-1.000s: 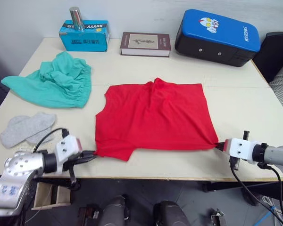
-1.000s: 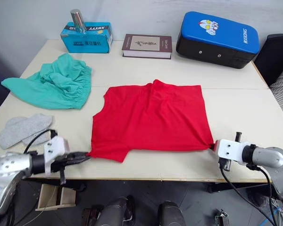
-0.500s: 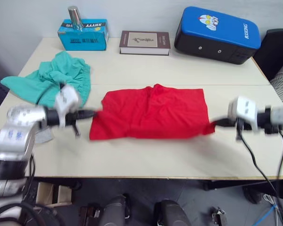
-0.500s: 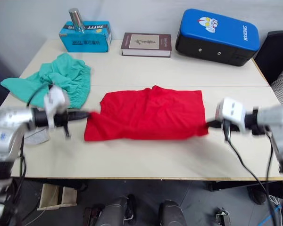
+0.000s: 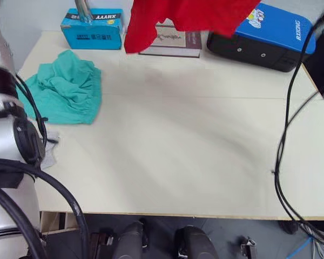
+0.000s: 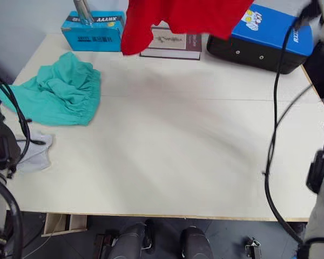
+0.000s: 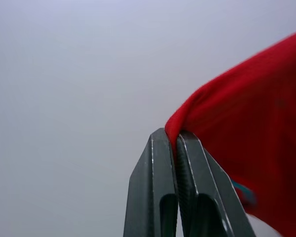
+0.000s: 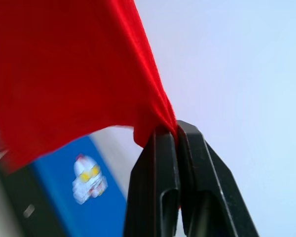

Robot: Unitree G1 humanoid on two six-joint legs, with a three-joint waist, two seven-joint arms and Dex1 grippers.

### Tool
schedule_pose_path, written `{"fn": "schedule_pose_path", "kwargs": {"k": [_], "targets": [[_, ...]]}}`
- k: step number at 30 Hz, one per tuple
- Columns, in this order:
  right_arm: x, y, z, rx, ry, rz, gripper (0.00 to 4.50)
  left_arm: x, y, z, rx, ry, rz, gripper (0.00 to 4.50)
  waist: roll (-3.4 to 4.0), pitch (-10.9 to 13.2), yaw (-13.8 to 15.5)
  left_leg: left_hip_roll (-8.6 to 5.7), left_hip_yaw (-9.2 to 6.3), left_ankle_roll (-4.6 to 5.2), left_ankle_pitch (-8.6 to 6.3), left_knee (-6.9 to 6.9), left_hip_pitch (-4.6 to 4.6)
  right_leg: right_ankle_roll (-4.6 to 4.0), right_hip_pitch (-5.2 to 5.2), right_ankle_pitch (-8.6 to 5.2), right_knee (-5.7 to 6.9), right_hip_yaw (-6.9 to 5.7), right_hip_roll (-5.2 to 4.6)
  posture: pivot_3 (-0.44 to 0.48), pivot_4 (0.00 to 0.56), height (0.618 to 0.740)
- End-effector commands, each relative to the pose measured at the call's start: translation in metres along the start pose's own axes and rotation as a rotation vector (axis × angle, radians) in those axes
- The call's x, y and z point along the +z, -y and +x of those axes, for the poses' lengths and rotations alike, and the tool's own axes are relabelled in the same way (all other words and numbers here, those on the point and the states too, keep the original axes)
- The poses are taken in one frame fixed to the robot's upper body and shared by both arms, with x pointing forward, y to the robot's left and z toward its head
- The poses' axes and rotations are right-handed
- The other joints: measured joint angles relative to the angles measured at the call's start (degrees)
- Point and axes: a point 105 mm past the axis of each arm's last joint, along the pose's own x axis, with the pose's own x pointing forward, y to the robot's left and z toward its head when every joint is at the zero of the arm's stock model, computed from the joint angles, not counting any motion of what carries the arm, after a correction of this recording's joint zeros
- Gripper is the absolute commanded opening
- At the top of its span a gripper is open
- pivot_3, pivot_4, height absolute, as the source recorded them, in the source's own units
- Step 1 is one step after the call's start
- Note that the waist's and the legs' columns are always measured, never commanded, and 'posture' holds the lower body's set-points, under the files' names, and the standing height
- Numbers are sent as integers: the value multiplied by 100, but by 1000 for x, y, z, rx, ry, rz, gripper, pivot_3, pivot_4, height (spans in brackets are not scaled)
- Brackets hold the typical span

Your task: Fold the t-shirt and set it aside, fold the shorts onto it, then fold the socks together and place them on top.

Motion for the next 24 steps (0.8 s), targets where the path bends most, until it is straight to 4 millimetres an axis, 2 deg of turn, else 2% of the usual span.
{"fn": "schedule_pose_path", "kwargs": {"k": [1,3,6,8,10,13,17,18,19,20,21,22,23,24], "targets": [[-18,-35,-34,197,-29,-48,28,-20,48,-44,-221,-72,-89,0,20,15,-9,3,-7,-1,0,-8,-23,0,-11,0,-16,-1,6,0,150,740],[-28,-65,-55,321,-61,4,28,-31,95,-81,-410,-175,-174,0,34,26,-44,3,-11,-4,2,-8,-56,0,-30,0,-27,7,10,0,150,740],[-29,-116,-98,612,-89,41,28,-28,150,-129,-577,-311,-348,0,41,34,-69,-1,-18,-3,0,-4,-68,0,-29,0,-40,29,12,0,150,740],[-22,-134,-121,734,-86,114,28,-18,173,-146,-644,-355,-402,0,42,34,-13,3,-28,-5,1,6,-67,-2,-7,-1,-72,37,20,0,150,740],[-20,-142,-138,801,-124,170,28,-6,195,-163,-724,-417,-470,0,46,40,11,14,-28,-10,6,16,-45,-8,56,-5,-116,39,31,0,150,740],[-20,-149,-154,863,-169,197,28,2,209,-175,-786,-478,-511,0,61,49,20,10,-15,20,50,30,17,-33,192,-20,-267,45,31,0,150,740],[-19,-164,-180,981,-250,273,28,10,224,-192,-866,-585,-573,0,64,44,36,8,-9,22,90,-34,94,-66,267,1,-328,81,29,0,150,740],[-19,-166,-183,983,-270,291,28,11,227,-194,-867,-603,-596,0,52,36,39,9,0,17,93,-67,101,-99,277,-15,-330,98,33,0,150,740],[-20,-169,-190,1001,-315,338,28,11,234,-202,-859,-640,-660,0,36,25,62,6,48,0,105,-129,92,-171,274,-58,-280,170,44,0,150,740],[-20,-170,-195,1011,-349,373,28,12,238,-206,-852,-667,-706,0,-8,21,59,-1,117,-12,117,-164,140,-171,251,-102,-242,251,48,0,150,740],[-17,-174,-201,1040,-363,392,28,14,242,-214,-873,-692,-740,0,37,6,61,-24,172,-23,149,-154,185,-181,181,-163,-214,320,8,0,150,740],[-14,-177,-207,1069,-380,419,28,16,245,-220,-893,-712,-768,0,86,-15,86,-29,111,-57,149,-61,180,-207,158,-181,-206,318,10,0,150,740],[-12,-179,-213,1095,-403,446,28,16,247,-224,-905,-729,-783,0,90,-18,84,-31,5,-45,116,-12,159,-197,228,-174,-202,296,40,0,150,740],[-12,-181,-218,1118,-421,453,28,16,248,-227,-909,-746,-806,0,87,-18,85,-29,-19,-52,80,-5,171,-108,253,-138,-198,278,50,0,150,740]]}}
